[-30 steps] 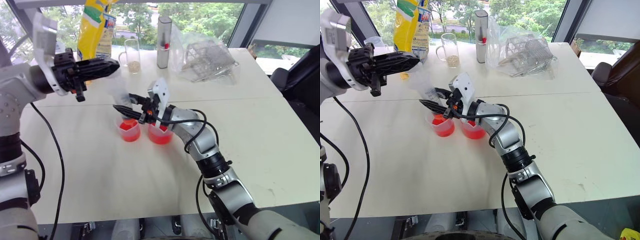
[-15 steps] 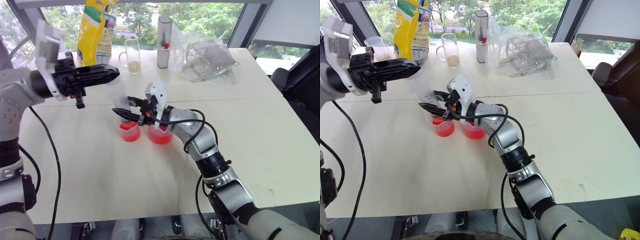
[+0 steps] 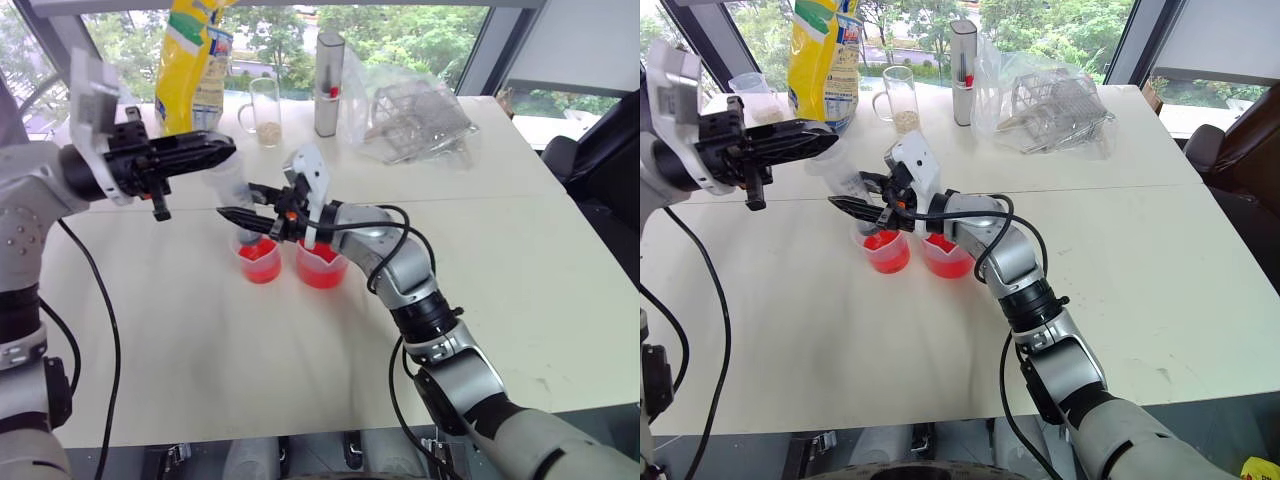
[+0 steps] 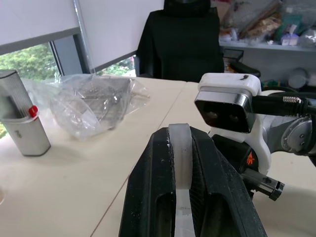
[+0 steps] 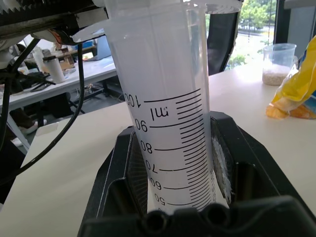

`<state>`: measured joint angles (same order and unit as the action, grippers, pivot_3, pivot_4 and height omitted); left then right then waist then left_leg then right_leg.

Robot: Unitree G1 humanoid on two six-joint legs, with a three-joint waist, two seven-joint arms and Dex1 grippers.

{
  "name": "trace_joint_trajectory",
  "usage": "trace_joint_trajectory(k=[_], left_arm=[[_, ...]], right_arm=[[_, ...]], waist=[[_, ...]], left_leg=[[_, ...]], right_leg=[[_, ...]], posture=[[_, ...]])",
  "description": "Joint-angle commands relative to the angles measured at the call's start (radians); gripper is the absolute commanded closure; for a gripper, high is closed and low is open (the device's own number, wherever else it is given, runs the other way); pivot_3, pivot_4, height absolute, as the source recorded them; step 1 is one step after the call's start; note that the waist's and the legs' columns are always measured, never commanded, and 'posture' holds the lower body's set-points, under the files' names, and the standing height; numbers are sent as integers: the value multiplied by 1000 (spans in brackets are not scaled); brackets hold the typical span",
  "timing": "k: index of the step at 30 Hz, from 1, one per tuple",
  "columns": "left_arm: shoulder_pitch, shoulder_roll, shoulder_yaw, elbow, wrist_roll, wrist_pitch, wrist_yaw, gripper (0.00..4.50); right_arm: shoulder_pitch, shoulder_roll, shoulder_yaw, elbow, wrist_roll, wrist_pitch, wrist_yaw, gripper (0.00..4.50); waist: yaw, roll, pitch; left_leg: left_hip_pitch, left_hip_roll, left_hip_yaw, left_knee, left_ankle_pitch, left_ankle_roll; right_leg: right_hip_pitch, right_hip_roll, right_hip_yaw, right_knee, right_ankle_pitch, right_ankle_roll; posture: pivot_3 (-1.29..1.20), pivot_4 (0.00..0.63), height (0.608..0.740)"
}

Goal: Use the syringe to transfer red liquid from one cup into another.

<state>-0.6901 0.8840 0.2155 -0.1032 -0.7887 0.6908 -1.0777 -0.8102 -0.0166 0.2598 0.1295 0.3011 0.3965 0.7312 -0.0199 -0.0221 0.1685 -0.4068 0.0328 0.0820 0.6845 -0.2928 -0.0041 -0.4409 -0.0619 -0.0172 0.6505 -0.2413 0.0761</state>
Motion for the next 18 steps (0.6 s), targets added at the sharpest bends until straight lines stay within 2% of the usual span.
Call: trace_joint_trajectory(k=[1,14,17,18], left_arm=[[50,-1,-78,-28,40,17,-25,4482],[-26,-16,-24,-13,-18,76,28,4482],[-42,-29,-8,-4,-35,99,51,3256],[-45,-32,-5,-3,-38,102,56,2659]], right_arm=[[-88,17,-137,-110,78,-40,-52,3074],[-45,25,-94,-93,53,-51,-35,3074],[-35,29,-83,-97,53,-46,-29,3074],[-31,30,-78,-101,53,-42,-28,3074]], waist=[[0,0,0],[0,0,0],[0,0,0],[0,0,0]], left_leg=[[0,0,0,0,0,0],[0,0,0,0,0,0],[0,0,0,0,0,0],[0,0,0,0,0,0]], right_leg=[[0,0,0,0,0,0],[0,0,0,0,0,0],[0,0,0,0,0,0],[0,0,0,0,0,0]], posture=[[0,150,740],[0,150,740],[0,150,740],[0,150,740]])
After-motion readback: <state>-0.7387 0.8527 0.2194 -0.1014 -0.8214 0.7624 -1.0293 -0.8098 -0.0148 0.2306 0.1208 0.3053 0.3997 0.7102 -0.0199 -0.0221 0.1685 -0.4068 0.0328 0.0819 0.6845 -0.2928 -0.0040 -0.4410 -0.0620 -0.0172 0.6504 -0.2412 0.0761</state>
